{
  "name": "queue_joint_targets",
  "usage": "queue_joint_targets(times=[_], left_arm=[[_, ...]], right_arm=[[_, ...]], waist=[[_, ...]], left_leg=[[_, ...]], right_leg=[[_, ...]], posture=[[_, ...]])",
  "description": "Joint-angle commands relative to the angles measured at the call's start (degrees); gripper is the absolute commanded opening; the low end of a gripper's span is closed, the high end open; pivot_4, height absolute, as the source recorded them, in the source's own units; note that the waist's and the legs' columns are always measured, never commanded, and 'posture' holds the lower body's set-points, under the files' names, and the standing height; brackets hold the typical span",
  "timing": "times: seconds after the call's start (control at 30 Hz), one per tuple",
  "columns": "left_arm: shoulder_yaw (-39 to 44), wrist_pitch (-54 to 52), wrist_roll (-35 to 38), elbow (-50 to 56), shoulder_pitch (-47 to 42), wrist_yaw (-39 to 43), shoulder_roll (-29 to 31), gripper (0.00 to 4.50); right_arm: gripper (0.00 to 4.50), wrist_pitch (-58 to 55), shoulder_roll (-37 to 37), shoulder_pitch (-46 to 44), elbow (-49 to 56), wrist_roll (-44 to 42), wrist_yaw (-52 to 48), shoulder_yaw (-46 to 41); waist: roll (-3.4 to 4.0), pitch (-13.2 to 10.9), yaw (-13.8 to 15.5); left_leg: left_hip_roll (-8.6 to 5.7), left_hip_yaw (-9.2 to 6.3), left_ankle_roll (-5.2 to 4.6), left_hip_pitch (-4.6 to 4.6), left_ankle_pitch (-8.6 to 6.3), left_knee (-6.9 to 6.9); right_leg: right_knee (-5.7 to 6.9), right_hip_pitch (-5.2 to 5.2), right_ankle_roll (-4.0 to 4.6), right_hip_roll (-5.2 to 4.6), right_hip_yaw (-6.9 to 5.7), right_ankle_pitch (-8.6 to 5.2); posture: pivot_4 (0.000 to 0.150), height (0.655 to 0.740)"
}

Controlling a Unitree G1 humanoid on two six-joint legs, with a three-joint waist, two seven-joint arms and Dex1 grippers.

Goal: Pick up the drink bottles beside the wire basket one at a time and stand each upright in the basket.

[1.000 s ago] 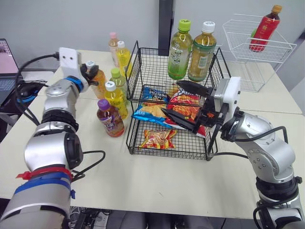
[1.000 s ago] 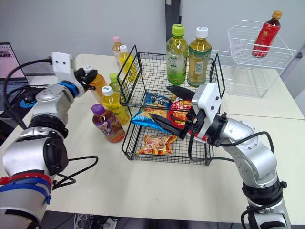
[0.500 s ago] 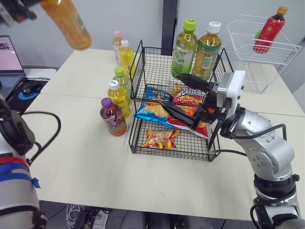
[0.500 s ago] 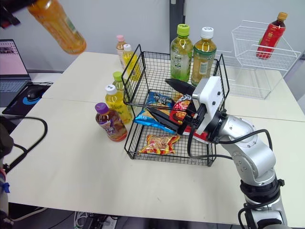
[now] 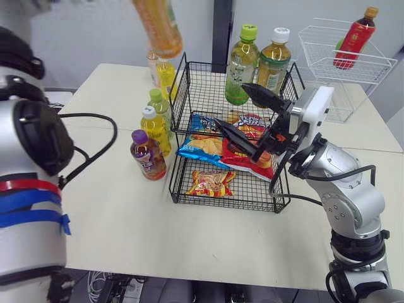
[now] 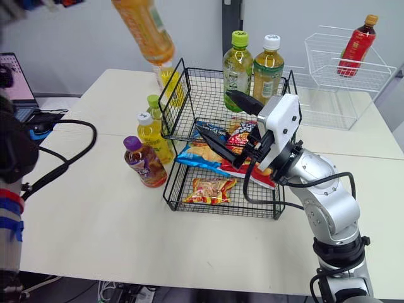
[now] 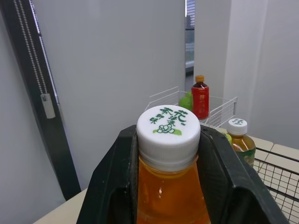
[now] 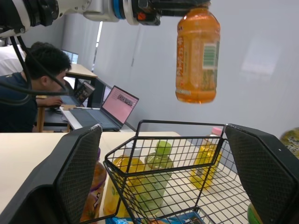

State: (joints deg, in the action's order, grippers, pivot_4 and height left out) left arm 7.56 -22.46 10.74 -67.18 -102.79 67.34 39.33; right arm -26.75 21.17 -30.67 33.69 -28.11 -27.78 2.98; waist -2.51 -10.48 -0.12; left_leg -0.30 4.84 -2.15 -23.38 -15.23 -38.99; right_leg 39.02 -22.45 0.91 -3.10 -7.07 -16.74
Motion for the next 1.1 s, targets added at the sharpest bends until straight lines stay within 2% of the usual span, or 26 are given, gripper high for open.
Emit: queue_joint_targets(times=[0.03, 0.5, 0.77, 0.83, 1.1], left_arm=[[0.29, 4.68, -0.35, 0.89, -1.02, 0.03, -1.12, 1.33], [-0.80, 8.88, -3.58, -3.08, 2.40, -3.58, -9.80, 1.33], [-0.61, 10.34, -4.51, -4.35, 4.24, -5.12, -12.27, 1.33], [-0.26, 10.44, -4.07, -4.34, 4.31, -4.46, -12.39, 2.06], [1.42, 9.87, -3.24, -3.70, 4.53, -4.03, -10.66, 4.48]], right_arm=[[4.50, 0.49, 0.05, 0.67, 3.67, -0.11, 1.35, -1.41], [4.50, -1.36, 1.33, 1.50, 5.88, 1.31, 4.96, -1.12], [4.50, -2.07, 1.46, 1.65, 6.28, 2.04, 5.80, -1.15], [4.50, -2.07, 1.40, 1.62, 6.30, 2.32, 6.10, -1.33], [4.50, -2.24, 1.32, 1.85, 6.40, 2.22, 6.33, -1.35]], waist=[[0.02, -0.01, -0.04], [0.05, -0.03, -0.06], [0.06, -0.03, -0.12], [0.06, -0.03, -0.06], [0.06, -0.03, -0.10]], left_leg=[[0.00, 0.01, 0.00, 0.00, 0.00, 0.01], [0.00, 0.04, 0.05, -0.03, 0.06, 0.01], [0.00, 0.05, 0.05, -0.03, 0.06, 0.01], [0.00, 0.04, 0.06, -0.03, 0.07, 0.01], [0.00, 0.05, 0.06, -0.03, 0.07, 0.00]], right_leg=[[-0.01, 0.00, 0.00, 0.00, 0.00, 0.00], [0.06, -0.08, 0.00, 0.01, 0.02, 0.00], [0.07, -0.10, 0.01, 0.01, 0.03, 0.00], [0.08, -0.10, 0.01, 0.01, 0.03, 0.00], [0.09, -0.09, 0.01, 0.02, 0.03, 0.01]], posture=[[0.150, 0.7400], [0.150, 0.7400], [0.150, 0.7400], [0.150, 0.7400], [0.150, 0.7400]])
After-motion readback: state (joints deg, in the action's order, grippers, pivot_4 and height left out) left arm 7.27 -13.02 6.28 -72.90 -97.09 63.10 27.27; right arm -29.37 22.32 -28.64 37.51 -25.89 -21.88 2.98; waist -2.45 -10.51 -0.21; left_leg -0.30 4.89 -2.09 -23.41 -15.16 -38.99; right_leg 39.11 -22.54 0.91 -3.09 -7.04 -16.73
